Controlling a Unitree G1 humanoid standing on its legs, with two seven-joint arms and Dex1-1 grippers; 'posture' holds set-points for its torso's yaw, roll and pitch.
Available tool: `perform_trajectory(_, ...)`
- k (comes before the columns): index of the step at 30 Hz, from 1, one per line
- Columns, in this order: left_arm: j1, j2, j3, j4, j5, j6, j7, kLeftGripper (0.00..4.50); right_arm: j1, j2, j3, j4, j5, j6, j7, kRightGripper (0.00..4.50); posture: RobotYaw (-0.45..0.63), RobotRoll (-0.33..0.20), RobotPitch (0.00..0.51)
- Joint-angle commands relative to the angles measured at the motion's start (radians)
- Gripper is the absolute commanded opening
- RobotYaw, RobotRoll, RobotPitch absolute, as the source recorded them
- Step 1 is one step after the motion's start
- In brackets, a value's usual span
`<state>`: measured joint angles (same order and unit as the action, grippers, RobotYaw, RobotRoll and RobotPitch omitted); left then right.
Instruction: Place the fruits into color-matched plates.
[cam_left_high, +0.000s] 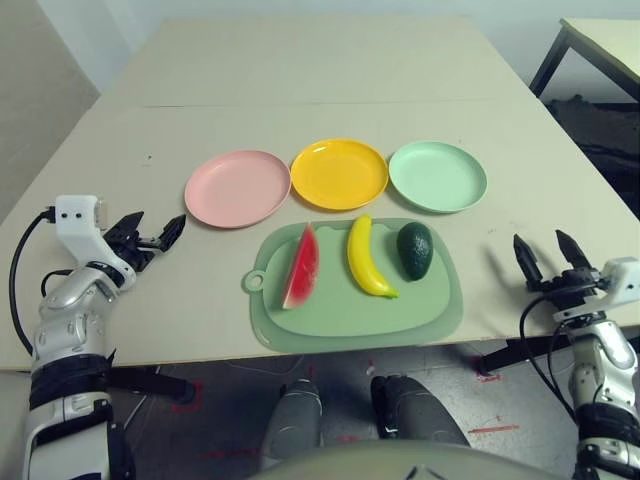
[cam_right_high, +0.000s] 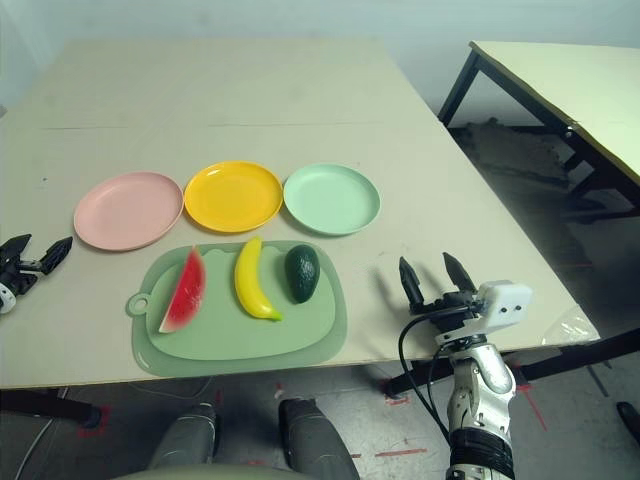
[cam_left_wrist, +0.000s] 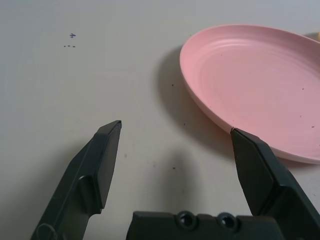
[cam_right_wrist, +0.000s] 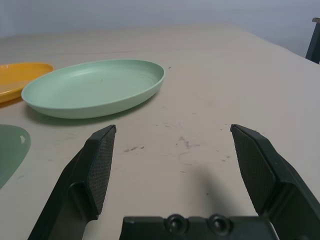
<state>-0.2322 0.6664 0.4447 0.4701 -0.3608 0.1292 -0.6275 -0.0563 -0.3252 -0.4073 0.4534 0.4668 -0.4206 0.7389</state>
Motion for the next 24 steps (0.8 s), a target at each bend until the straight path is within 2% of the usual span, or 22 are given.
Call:
perform_trajectory(1, -0.014, 0.008, -0.007, -0.001, 0.008, -0.01, 0.002, 4.45, 0.008, 0.009, 0.003, 0.004, 0.001, -0.012, -0.002, 4.5, 0.06, 0.0, 0.115)
perform_trajectory(9, 0.008, 0.0, 0.012, -0.043, -0.004, -0.006, 0.02, 4.45, -0.027, -0.009, 0.017, 0.015, -0.001, 0.004, 0.026, 4.5, 0.08, 0.0, 0.139)
perform_trajectory(16, 0.066, -0.014, 0.045, -0.108, -0.051, -0.005, 0.009, 4.45, 0.025, -0.024, 0.037, -0.101, -0.001, 0.102, -0.002, 4.5, 0.07, 0.0, 0.139)
perform_trajectory(17, 0.066, -0.011, 0.045, -0.118, -0.065, -0.006, -0.014, 4.45, 0.035, -0.035, 0.048, -0.123, -0.051, 0.122, -0.048, 4.5, 0.06, 0.0, 0.139)
perform_trajectory(18, 0.066, -0.005, 0.034, -0.129, -0.085, -0.009, -0.067, 4.45, 0.045, -0.057, 0.072, -0.138, -0.148, 0.113, -0.098, 4.5, 0.05, 0.0, 0.142)
perform_trajectory(20, 0.07, 0.021, 0.008, -0.162, -0.126, 0.006, -0.196, 4.45, 0.076, -0.117, 0.122, -0.202, -0.265, 0.1, -0.11, 4.5, 0.05, 0.0, 0.139)
perform_trajectory(24, 0.052, 0.114, -0.014, -0.231, -0.214, 0.077, -0.422, 4.45, 0.078, -0.289, 0.186, -0.343, -0.342, 0.158, -0.028, 4.5, 0.04, 0.0, 0.138)
